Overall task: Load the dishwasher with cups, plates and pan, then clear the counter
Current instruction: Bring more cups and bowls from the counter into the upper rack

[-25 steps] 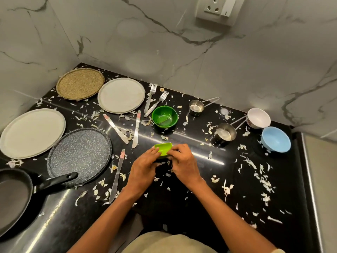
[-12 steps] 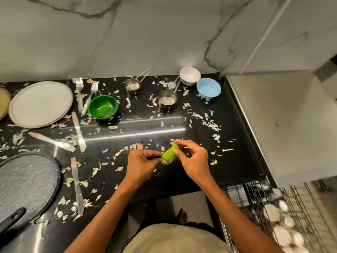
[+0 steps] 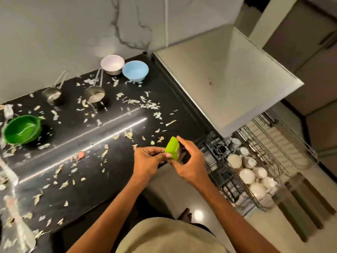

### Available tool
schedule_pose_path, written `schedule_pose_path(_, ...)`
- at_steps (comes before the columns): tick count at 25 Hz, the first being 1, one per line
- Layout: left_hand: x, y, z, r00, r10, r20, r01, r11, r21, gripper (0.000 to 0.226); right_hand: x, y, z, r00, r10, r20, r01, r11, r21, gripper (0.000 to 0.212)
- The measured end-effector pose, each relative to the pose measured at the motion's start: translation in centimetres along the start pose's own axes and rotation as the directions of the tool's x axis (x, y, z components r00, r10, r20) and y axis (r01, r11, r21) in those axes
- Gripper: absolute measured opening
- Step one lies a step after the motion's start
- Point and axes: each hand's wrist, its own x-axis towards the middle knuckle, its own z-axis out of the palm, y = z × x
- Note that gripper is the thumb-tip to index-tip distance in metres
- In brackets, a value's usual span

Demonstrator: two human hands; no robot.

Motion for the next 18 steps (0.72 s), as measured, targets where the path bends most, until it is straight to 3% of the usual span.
schedule_pose_path(4,-0.6,-1.4,7.0,0.995,-0.001,0.1,-0.007,0.997,0.077,0.022,-2.7,3.7,-6.1,0.988,0.06,-0.143,-0.065,0.997,-0.03,0.073)
schedule_pose_path(8,-1.4,-2.1,13.7,0.952,0.106,0.288,-0.199,0.928,0.315,0.059,-5.7,7.5,-12.2,0.973,0.083,-0.214,-0.116,0.982,-0.147,0.069)
schedule_pose_path(10,-1.5,-2.2,16.9,0.882,0.189,0.432,-0.378,0.831,0.408,0.073,-7.1,9.0,-15.2,0.973,0.105,-0.208,-0.15,0.965,-0.215,0.071)
schedule_pose_path(13,-1.1,-2.8,21.6,0.713,0.284,0.641,-0.63,0.661,0.407,0.078,-8.6,10.5,-19.1,0.976,0.091,-0.198,-0.144,0.951,-0.273,0.066)
schedule_pose_path(15,-1.0,-3.1,24.3,0.627,0.265,0.732,-0.705,0.593,0.389,0.077,-9.2,11.5,-21.2,0.972,0.085,-0.221,-0.145,0.951,-0.274,0.064)
schedule_pose_path(18,-0.7,-3.2,28.1,0.553,0.175,0.814,-0.747,0.537,0.392,0.078,-10.0,13.4,-23.7,0.948,0.139,-0.287,-0.22,0.936,-0.274,0.067)
